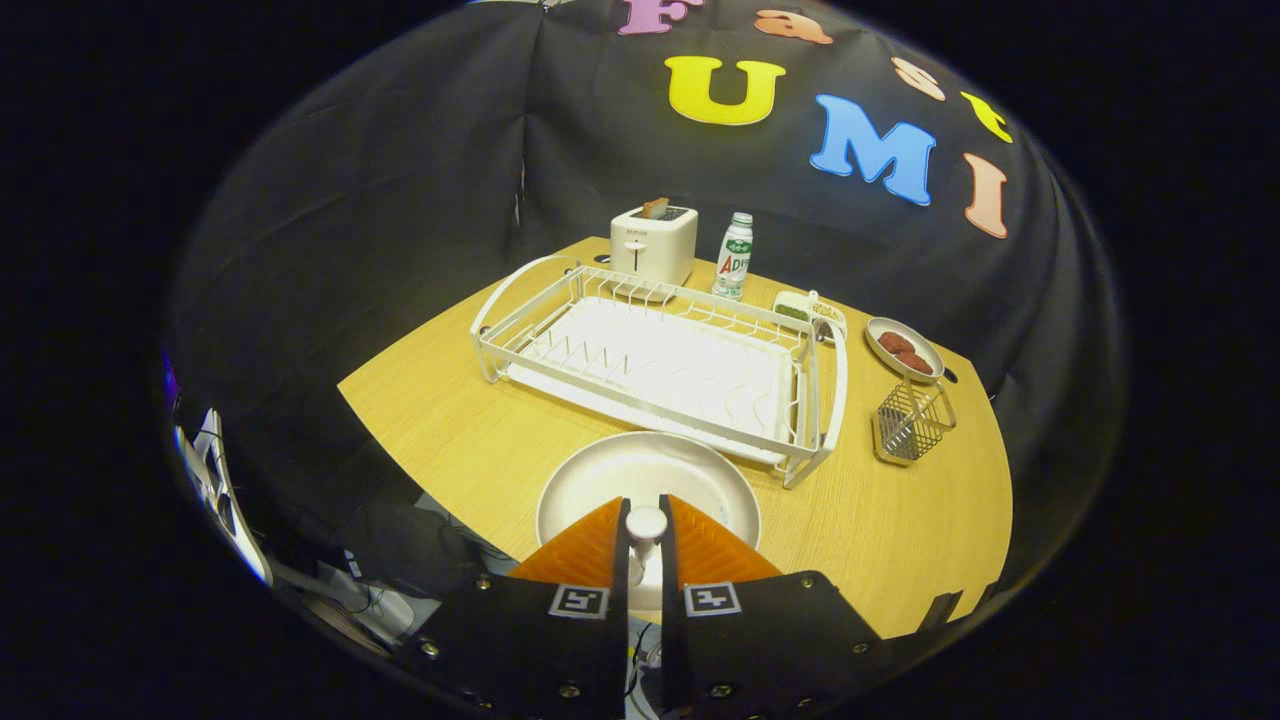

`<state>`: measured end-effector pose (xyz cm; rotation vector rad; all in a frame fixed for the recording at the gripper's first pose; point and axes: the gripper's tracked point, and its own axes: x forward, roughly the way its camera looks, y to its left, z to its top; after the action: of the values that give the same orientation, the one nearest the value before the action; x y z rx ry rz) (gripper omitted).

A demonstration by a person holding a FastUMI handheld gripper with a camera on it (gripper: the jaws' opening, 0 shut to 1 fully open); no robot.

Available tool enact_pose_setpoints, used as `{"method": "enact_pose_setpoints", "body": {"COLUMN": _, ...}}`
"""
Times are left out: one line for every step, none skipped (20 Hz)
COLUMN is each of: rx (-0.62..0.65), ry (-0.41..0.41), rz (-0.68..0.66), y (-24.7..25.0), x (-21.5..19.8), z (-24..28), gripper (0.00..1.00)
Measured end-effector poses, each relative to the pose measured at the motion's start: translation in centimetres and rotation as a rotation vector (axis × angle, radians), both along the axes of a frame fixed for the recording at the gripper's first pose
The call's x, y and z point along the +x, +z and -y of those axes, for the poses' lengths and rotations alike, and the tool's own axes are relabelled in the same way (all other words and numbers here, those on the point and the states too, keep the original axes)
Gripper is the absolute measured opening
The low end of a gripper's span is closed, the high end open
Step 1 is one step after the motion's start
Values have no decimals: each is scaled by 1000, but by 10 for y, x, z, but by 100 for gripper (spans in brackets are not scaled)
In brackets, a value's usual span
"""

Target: Take the plate from the dish rack, then take the spoon from the basket and place it into the plate.

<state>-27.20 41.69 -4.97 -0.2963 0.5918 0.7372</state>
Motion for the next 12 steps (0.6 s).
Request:
{"method": "enact_pose_setpoints", "body": {"rx": 7, "ry": -10, "rz": 11, "y": 3, "x": 5, "z": -1, "gripper": 16}}
{"method": "enact_pose_setpoints", "body": {"rx": 17, "ry": -15, "rz": 18, "y": 6, "x": 1, "z": 11, "gripper": 17}}
{"method": "enact_pose_setpoints", "body": {"rx": 27, "ry": -20, "rz": 20, "y": 8, "x": 5, "z": 8, "gripper": 20}}
{"method": "enact_pose_setpoints", "body": {"rx": 27, "ry": -32, "rz": 22, "y": 11, "x": 10, "z": 9, "gripper": 34}}
{"method": "enact_pose_setpoints", "body": {"rx": 34, "ry": -39, "rz": 21, "y": 13, "x": 16, "z": -1, "gripper": 39}}
{"method": "enact_pose_setpoints", "body": {"rx": 48, "ry": -40, "rz": 20, "y": 17, "x": 18, "z": -4, "gripper": 39}}
{"method": "enact_pose_setpoints", "body": {"rx": 55, "ry": -44, "rz": 26, "y": 19, "x": 21, "z": -5, "gripper": 39}}
{"method": "enact_pose_setpoints", "body": {"rx": 58, "ry": -48, "rz": 35, "y": 21, "x": 26, "z": -5, "gripper": 39}}
{"method": "enact_pose_setpoints", "body": {"rx": 65, "ry": -52, "rz": 38, "y": 21, "x": 29, "z": -9, "gripper": 39}}
{"method": "enact_pose_setpoints", "body": {"rx": 69, "ry": -61, "rz": 38, "y": 22, "x": 33, "z": -11, "gripper": 58}}
{"method": "enact_pose_setpoints", "body": {"rx": 70, "ry": -72, "rz": 42, "y": 24, "x": 36, "z": -9, "gripper": 76}}
{"method": "enact_pose_setpoints", "body": {"rx": 81, "ry": -72, "rz": 44, "y": 26, "x": 38, "z": -12, "gripper": 94}}
